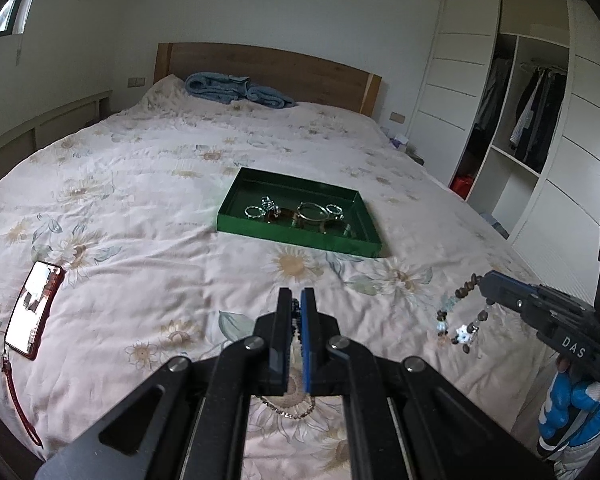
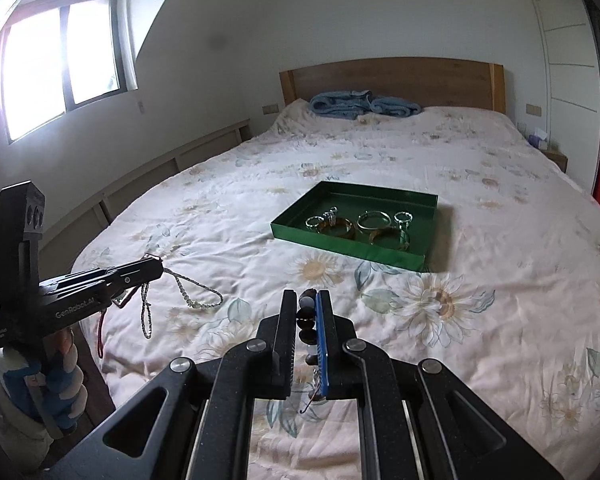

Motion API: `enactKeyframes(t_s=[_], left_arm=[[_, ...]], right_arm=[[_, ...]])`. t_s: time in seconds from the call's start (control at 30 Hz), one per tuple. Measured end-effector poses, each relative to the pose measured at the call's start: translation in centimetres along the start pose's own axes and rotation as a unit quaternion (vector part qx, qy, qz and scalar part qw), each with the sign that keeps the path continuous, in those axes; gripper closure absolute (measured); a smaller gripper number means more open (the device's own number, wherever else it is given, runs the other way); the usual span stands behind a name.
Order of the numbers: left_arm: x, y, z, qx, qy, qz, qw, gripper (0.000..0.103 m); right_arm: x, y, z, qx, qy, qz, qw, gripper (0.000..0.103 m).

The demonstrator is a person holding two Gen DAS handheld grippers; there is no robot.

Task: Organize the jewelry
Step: 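Lift the chain and beaded bracelet and carry them over the green tray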

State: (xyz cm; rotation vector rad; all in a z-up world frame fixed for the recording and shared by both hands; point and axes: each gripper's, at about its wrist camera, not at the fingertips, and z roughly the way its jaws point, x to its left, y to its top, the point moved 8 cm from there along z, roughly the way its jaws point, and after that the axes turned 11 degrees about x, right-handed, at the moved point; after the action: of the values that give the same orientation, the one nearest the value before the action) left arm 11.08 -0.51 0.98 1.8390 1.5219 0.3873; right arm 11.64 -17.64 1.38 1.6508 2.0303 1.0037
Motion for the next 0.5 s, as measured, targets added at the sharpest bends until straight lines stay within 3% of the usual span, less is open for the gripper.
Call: enactKeyframes(t_s=[0.5], left_arm=[[-0.2,-0.2,-1.2,-0.008,-0.010,0.001,0.9999,0.099]], right_arm=[[0.8,0.3,-1.4,-0.013,-0.006,-0.009,1.000,0.094]])
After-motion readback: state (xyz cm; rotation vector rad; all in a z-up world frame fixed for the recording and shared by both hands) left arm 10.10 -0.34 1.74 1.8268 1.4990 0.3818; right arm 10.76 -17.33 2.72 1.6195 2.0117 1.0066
